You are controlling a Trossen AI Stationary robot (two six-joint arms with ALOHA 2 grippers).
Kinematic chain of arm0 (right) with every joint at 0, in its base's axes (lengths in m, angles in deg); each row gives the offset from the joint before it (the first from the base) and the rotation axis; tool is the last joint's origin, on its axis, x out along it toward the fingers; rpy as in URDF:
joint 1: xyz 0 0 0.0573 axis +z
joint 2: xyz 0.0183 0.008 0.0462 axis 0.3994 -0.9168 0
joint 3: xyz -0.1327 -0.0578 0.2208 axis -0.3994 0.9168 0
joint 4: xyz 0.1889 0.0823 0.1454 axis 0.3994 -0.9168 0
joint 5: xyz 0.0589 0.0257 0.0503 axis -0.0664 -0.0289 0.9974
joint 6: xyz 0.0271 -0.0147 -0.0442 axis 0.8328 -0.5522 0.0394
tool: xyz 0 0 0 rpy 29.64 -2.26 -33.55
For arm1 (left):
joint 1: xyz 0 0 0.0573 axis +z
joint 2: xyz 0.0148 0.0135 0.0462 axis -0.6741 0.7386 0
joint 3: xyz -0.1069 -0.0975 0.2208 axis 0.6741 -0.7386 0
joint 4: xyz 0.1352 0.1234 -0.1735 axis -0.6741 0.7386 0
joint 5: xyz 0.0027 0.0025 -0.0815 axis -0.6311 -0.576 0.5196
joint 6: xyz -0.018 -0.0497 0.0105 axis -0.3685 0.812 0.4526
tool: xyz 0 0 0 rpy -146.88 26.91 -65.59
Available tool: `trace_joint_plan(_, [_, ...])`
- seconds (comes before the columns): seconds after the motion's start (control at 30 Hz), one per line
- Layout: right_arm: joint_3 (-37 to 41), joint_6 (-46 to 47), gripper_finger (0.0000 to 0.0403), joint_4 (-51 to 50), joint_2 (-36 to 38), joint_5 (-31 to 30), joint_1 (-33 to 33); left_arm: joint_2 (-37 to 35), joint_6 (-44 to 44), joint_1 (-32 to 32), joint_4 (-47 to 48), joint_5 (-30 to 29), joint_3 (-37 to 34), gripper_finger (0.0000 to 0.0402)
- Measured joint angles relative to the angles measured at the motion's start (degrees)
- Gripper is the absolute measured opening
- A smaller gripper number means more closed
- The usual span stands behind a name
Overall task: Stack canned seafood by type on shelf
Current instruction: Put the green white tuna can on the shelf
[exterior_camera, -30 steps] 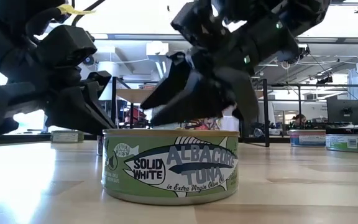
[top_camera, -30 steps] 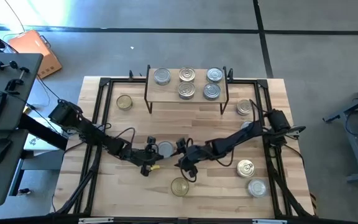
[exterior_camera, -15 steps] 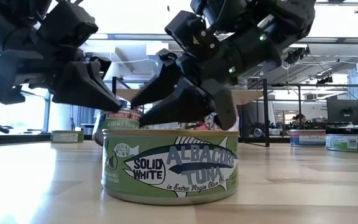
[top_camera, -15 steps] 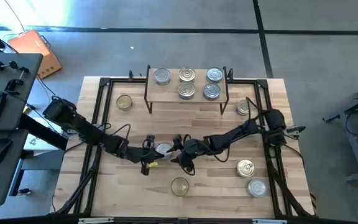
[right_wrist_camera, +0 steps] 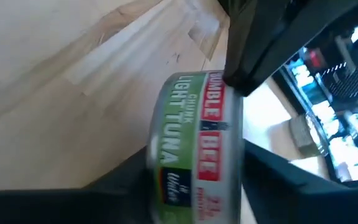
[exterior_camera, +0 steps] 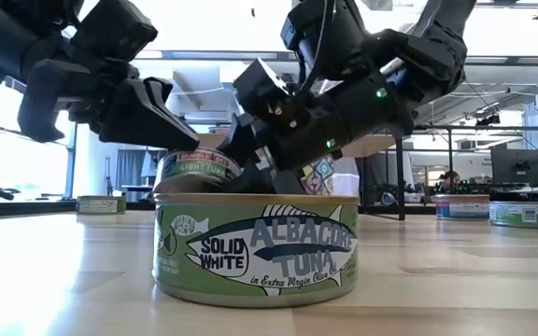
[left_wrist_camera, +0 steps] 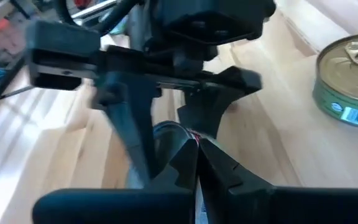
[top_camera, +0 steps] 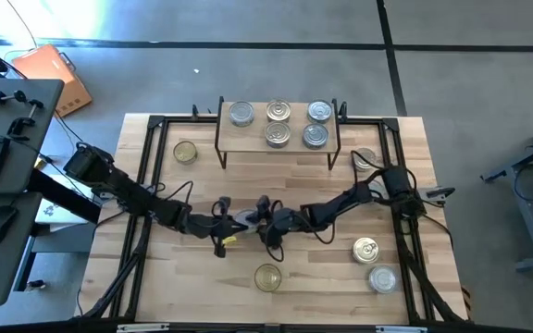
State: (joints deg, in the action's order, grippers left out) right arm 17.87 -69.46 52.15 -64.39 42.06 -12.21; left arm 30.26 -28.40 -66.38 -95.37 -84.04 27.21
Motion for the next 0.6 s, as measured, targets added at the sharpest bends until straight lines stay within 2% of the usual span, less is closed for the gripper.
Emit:
trace_joint_plan(0.1, [0.00, 4.31, 0.0111, -0.33, 0.30, -0.94, 0.27, -1.41, 0.00, -1.76, 1.75, -3.99, 0.02, 0.0001])
trace_joint_plan(0.17, [0.00, 4.67, 0.0109, -1.16, 0.89, -4.34, 0.64, -4.27, 1.03, -3.72, 6.79, -6.78, 0.90, 0.0005])
trace_joint_plan(0.23, [-0.91, 2.98, 0.0109, -2.89, 1.66, -9.29, 0.96, -8.01, 4.17, -6.37, 15.84, -9.06, 2.41, 0.0011])
trace_joint_plan(0.37, [-6.64, -2.29, 0.0109, -6.52, 4.30, -17.84, 0.31, -15.24, 15.74, -11.42, 33.99, -10.61, 4.81, 0.0020])
trace_joint_plan(0.47, [-14.50, -5.55, 0.0109, -13.77, 4.90, -22.10, -2.33, -19.04, 22.40, -13.99, 39.36, -12.61, 4.92, 0.0019])
trace_joint_plan(0.6, [-26.47, -4.10, 0.0109, -28.34, 4.35, -23.23, -7.94, -21.59, 23.91, -16.29, 40.45, -16.66, 4.94, 0.0015])
